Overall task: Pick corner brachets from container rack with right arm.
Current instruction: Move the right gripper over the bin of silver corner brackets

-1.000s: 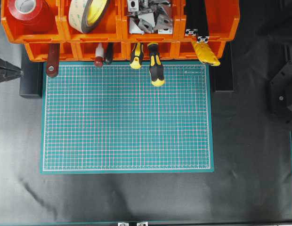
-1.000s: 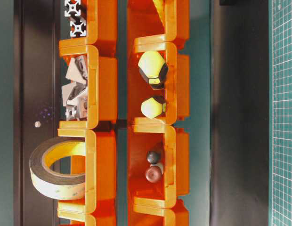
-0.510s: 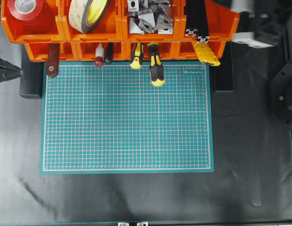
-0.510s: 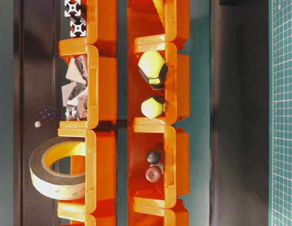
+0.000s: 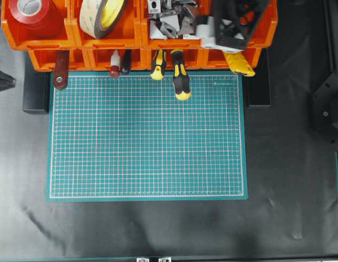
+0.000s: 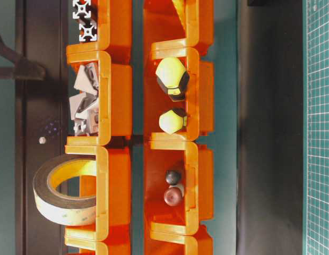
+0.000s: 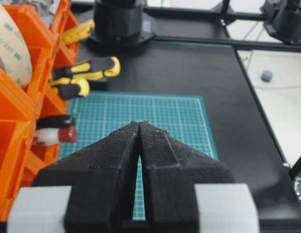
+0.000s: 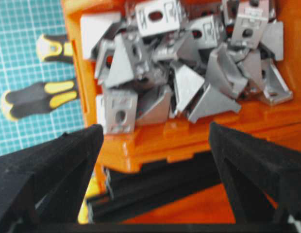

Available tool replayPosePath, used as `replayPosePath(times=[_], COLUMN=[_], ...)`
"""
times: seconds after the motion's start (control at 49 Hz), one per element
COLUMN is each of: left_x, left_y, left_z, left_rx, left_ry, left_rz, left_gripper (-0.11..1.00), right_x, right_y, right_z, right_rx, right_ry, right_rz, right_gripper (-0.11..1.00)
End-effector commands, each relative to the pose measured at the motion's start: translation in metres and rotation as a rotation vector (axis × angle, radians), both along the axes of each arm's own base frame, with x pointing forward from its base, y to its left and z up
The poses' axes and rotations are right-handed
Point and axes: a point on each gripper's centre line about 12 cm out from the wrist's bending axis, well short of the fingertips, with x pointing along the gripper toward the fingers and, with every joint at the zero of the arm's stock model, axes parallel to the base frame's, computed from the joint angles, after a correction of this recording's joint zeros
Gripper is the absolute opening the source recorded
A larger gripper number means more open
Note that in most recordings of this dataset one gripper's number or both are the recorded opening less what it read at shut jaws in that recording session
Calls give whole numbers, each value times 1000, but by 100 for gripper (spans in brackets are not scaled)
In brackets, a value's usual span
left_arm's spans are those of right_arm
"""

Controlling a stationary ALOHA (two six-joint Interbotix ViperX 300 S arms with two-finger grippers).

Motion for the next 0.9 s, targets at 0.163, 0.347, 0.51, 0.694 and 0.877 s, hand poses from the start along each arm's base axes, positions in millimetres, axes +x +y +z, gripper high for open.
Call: replayPosePath(times=[0.163, 0.347, 0.51, 0.694, 0.877], left_x=[-1, -1, -1, -1, -1], left_y=[0, 0, 0, 0, 0], left_z=[13, 13, 13, 11, 11], left_rx=[0, -1, 0, 2, -1], left_ry=[-31, -29, -26, -17, -17], left_rz=[-2, -2, -2, -2, -2], left_gripper=[0, 0, 0, 0, 0], right_x=[20, 30, 33, 38, 37], right_y=[-6, -5, -6, -8, -24], right_z=[-5, -6, -12, -24, -34], right_rx=[9, 21, 23, 26, 14], right_ry=[-10, -34, -19, 14, 44], right_rz=[-31, -21, -20, -21, -54], right_gripper=[85, 85, 85, 85, 85])
